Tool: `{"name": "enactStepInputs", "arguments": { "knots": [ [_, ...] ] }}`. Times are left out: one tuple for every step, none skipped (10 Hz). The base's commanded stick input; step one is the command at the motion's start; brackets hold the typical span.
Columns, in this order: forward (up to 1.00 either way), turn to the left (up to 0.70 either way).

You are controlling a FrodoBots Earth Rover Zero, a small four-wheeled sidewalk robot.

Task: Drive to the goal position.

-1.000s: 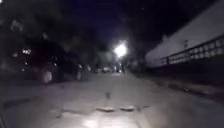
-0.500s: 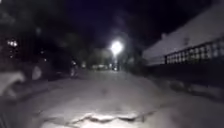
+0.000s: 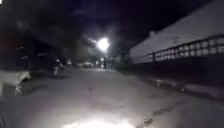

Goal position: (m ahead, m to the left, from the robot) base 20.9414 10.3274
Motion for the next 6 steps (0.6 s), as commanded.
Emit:
{"name": "enactStepInputs", "arguments": {
  "knots": [
    [0.70,0.00],
    [0.70,0.00],
    [0.70,0.00],
    [0.70,0.00],
    [0.70,0.06],
    [0.70,0.27]
  ]
}}
